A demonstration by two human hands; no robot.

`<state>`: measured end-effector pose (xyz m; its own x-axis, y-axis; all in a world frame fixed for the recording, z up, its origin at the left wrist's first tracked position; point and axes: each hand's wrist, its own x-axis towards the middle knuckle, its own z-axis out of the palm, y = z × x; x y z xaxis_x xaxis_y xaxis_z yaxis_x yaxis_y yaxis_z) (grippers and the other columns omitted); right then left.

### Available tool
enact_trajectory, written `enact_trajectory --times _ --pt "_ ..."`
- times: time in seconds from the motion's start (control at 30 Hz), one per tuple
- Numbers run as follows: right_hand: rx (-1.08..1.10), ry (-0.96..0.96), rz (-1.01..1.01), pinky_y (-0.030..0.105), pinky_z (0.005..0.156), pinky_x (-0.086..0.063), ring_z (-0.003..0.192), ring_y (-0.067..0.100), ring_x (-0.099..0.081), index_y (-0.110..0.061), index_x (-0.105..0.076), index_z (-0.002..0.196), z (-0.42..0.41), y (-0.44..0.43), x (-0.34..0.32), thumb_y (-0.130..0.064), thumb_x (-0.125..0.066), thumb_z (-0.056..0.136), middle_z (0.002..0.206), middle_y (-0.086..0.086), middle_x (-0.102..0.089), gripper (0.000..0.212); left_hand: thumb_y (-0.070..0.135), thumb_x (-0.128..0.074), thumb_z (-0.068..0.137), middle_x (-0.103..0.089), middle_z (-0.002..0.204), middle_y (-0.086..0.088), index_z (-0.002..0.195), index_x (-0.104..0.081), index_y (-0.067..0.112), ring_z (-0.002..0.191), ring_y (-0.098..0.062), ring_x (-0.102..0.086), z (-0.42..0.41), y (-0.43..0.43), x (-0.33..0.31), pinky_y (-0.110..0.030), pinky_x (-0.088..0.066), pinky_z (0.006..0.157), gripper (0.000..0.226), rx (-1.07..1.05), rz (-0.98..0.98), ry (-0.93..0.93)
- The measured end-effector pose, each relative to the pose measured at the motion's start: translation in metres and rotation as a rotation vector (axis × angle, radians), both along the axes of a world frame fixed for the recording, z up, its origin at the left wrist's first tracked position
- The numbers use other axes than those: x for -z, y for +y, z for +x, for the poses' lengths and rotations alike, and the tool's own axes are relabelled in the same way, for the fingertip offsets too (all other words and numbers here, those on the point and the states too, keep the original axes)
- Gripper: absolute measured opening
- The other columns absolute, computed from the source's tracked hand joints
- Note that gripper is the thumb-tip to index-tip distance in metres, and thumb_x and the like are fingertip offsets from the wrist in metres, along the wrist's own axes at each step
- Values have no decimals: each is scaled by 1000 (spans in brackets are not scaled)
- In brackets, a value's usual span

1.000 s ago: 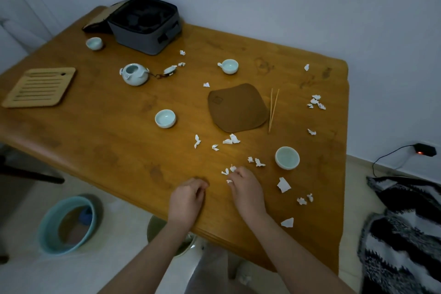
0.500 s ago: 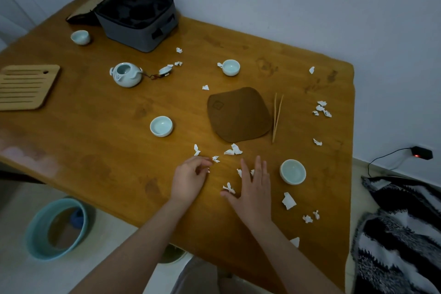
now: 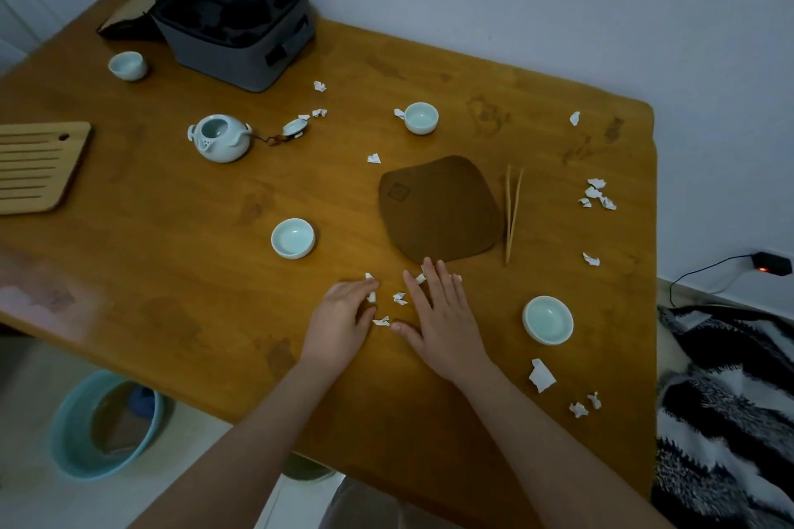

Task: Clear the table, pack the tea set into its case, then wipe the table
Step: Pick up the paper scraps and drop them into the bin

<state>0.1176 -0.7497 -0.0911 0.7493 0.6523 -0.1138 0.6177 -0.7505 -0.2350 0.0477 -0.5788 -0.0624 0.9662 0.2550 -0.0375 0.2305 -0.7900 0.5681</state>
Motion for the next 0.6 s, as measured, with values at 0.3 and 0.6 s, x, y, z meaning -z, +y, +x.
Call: enact_trajectory --times 0.3,0.6 --pt "-122 -71 93 52 118 -19 147 31 -22 -19 -34 150 -3 13 6 -74 -32 88 158 13 -27 83 0 -46 96 -66 110 9 115 -60 22 92 -2 -64 2 -15 -16 -24 -55 84 32 -298 -584 19" --pt "-186 -343 201 36 82 -45 99 23 -56 -17 -64 111 9 34 7 -45 -48 92 112 5 -60 38 8 -51 96 -62 112 11 110 -63 25 102 7 -52 -15 11 -18 -4 -39 80 26 -307 -435 20"
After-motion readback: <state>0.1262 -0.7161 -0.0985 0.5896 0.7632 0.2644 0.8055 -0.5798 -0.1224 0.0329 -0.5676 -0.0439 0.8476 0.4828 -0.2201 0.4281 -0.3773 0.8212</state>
